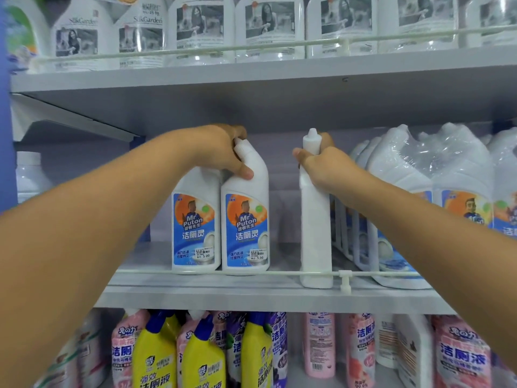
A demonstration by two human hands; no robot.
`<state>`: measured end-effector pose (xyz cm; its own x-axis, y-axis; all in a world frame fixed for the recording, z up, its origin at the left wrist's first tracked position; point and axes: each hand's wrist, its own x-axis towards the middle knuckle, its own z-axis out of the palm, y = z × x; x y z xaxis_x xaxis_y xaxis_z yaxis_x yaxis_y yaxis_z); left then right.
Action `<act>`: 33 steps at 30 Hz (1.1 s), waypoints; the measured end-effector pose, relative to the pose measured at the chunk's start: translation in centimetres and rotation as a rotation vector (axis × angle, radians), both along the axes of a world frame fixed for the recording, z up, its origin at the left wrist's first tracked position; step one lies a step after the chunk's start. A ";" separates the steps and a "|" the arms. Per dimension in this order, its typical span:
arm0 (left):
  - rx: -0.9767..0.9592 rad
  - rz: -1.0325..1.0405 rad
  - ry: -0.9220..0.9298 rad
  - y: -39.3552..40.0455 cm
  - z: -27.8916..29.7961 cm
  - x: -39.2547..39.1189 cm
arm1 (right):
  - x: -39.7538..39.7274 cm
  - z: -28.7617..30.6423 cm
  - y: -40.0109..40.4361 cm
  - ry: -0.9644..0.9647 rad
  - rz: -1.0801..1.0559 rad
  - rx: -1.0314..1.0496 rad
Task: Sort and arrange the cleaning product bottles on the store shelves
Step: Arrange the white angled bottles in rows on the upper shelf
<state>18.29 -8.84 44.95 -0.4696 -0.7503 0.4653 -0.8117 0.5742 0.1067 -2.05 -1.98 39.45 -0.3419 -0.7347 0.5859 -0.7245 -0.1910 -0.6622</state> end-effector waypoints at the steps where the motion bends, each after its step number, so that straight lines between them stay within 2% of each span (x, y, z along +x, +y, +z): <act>1: -0.017 0.008 -0.030 0.1 0.1 0.2 | 0.0 0.0 -0.1 0.000 -0.007 0.002; 6: -0.081 -0.026 -0.032 0.1 -0.8 0.7 | 0.5 -0.4 -0.4 0.023 -0.037 -0.035; 10: -0.289 -0.017 -0.017 0.0 -2.3 1.2 | 0.6 -0.1 -0.4 0.039 -0.009 0.031; 13: -0.516 -0.080 0.143 0.5 -4.0 2.0 | -0.5 0.8 0.5 -0.078 0.140 0.154; 15: -0.600 -0.139 0.266 0.8 -5.2 2.6 | -1.3 1.3 1.5 -0.081 0.239 0.218; 17: -0.491 -0.215 0.358 1.2 -5.9 2.6 | -1.6 1.9 2.2 -0.080 0.266 0.214; 20: -0.051 -0.327 0.460 1.8 -6.6 1.9 | -0.3 2.1 2.5 -0.024 0.211 0.152; 22: 0.116 -0.384 0.496 2.3 -6.8 1.1 | 1.1 2.1 2.5 0.010 0.193 0.096; 24: 0.159 -0.397 0.504 2.8 -7.1 0.3 | 2.4 2.2 2.7 0.029 0.182 0.024; 28: 0.125 -0.343 0.520 3.5 -7.1 -0.1 | 5.1 2.7 2.9 0.127 0.143 -0.129; 30: 0.125 -0.323 0.510 3.6 -6.8 1.0 | 6.1 3.1 2.8 0.185 0.152 -0.144; 33: 0.156 -0.332 0.542 3.2 -6.4 3.7 | 6.4 3.6 2.6 0.100 0.254 -0.102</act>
<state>21.99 -5.63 38.56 -0.4174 -0.6837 0.5987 -0.4017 0.7297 0.5533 4.30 0.61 43.04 -0.0908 -0.7252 0.6825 -0.7057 -0.4366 -0.5579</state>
